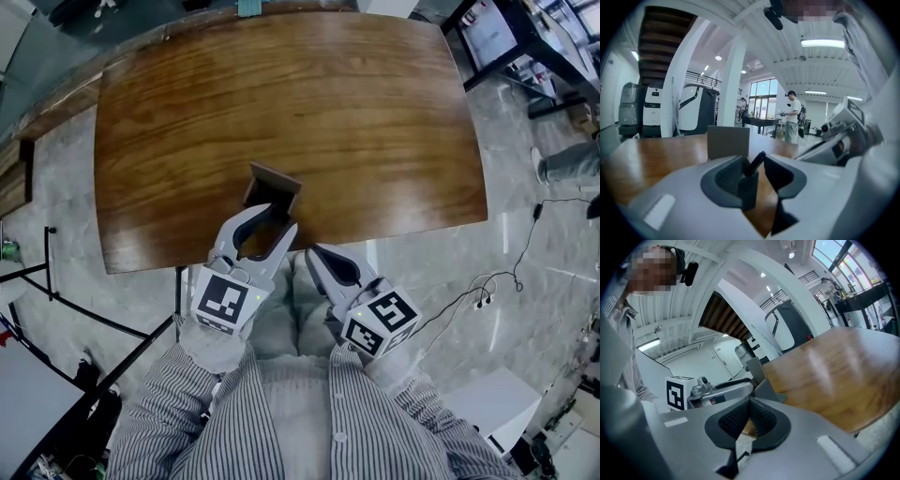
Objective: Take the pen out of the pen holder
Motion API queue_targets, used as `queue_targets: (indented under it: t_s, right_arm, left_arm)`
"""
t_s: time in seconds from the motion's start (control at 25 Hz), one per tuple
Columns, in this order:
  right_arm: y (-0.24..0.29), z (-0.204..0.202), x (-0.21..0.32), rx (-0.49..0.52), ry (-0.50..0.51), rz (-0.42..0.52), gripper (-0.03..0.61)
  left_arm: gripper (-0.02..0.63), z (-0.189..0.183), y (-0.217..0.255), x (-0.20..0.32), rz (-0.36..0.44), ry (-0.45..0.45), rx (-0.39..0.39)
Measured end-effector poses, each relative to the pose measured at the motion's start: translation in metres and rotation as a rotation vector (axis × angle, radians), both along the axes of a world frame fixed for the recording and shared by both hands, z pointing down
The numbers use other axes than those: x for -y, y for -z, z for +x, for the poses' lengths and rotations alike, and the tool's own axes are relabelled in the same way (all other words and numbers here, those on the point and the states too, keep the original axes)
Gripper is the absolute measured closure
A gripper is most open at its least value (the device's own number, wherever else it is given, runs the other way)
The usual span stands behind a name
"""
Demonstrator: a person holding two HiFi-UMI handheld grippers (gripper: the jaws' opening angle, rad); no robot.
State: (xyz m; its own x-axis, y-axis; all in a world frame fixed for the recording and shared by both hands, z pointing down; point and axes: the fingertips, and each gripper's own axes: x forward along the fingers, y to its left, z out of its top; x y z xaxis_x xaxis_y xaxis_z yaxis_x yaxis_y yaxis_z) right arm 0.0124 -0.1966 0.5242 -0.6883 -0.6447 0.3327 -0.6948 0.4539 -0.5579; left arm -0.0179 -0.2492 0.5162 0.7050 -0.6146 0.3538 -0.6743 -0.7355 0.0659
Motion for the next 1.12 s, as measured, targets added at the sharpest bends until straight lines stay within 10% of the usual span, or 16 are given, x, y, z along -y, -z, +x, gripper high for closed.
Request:
queue_targets:
  t_s: [1.12]
  right_arm:
    - [0.017, 0.019, 0.009, 0.009, -0.026, 0.040, 0.579]
  left_arm:
    - [0.566, -0.014, 0.009, 0.022, -0.020, 0.093, -0.026]
